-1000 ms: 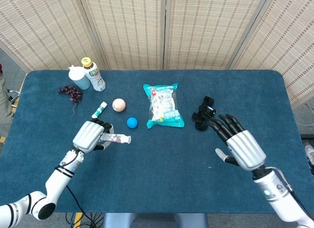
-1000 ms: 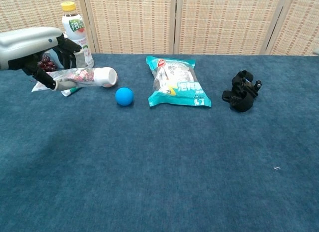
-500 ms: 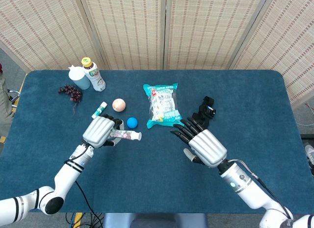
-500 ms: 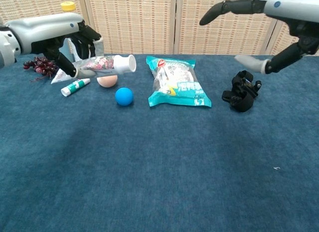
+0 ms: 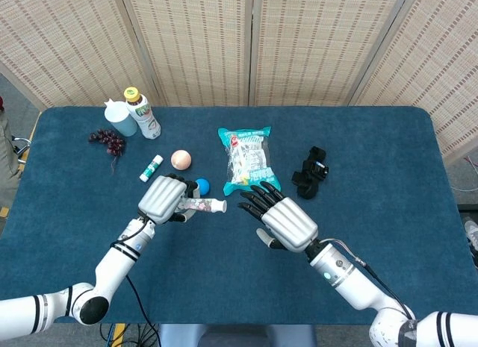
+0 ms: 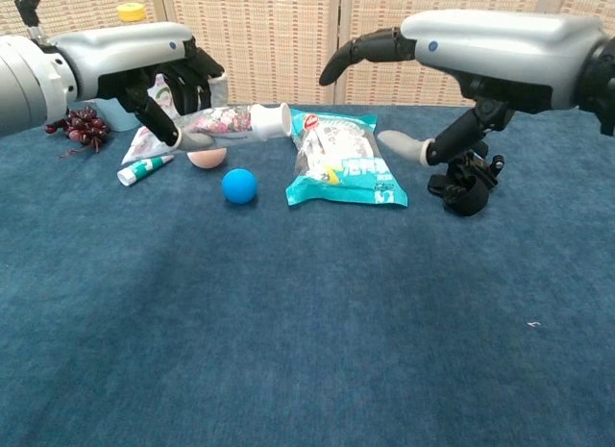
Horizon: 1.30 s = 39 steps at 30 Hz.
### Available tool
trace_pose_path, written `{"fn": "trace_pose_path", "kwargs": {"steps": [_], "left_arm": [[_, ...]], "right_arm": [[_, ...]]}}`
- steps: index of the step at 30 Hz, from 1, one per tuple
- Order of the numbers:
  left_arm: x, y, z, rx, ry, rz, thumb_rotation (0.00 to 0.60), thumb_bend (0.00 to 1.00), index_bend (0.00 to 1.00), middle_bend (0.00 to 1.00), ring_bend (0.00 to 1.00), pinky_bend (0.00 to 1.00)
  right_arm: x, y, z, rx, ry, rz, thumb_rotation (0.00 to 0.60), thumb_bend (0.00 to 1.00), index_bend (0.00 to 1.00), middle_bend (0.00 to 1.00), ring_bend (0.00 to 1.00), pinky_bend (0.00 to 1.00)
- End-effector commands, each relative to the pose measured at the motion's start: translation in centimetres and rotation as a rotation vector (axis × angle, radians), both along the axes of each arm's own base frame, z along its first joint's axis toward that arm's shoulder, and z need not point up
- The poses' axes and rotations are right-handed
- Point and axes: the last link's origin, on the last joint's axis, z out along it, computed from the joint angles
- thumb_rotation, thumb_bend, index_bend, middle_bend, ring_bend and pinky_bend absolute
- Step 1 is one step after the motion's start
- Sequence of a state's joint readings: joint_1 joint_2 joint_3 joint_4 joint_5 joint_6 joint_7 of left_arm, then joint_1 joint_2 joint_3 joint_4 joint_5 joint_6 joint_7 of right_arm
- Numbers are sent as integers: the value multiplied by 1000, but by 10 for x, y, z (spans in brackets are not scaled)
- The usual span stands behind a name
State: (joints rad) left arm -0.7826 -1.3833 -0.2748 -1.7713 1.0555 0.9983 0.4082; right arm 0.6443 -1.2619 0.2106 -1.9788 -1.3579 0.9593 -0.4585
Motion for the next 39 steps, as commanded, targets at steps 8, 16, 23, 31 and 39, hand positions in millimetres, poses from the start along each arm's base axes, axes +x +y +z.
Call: {"fn": "trace_pose_path", "kwargs": {"steps": [8, 16, 23, 31, 39], "left_arm": [[7, 3, -4, -5, 0, 17, 600, 306, 645, 603, 455, 350], [7, 6, -7, -4, 15, 36, 600, 305, 645, 603, 454, 352], [9, 8, -9, -3, 18, 38, 600, 306, 645, 603, 455, 352], [10, 6, -11, -5, 29, 37, 600, 305, 645, 603, 455, 355], [13, 6, -12, -9, 25, 38, 600, 305, 645, 603, 455, 357]], "right_arm": [[8, -11, -22, 12, 36, -5, 540, 414, 193, 104, 0, 32], [15, -14, -30, 12, 26, -9, 540, 415, 193, 102, 0, 28], [18, -17, -36, 11, 29, -11, 539, 414, 193, 101, 0, 29], [21, -19, -42, 16, 34, -11, 539, 415, 193, 99, 0, 29], [23, -21, -47, 17, 43, -12, 539, 415, 193, 99, 0, 29]]}}
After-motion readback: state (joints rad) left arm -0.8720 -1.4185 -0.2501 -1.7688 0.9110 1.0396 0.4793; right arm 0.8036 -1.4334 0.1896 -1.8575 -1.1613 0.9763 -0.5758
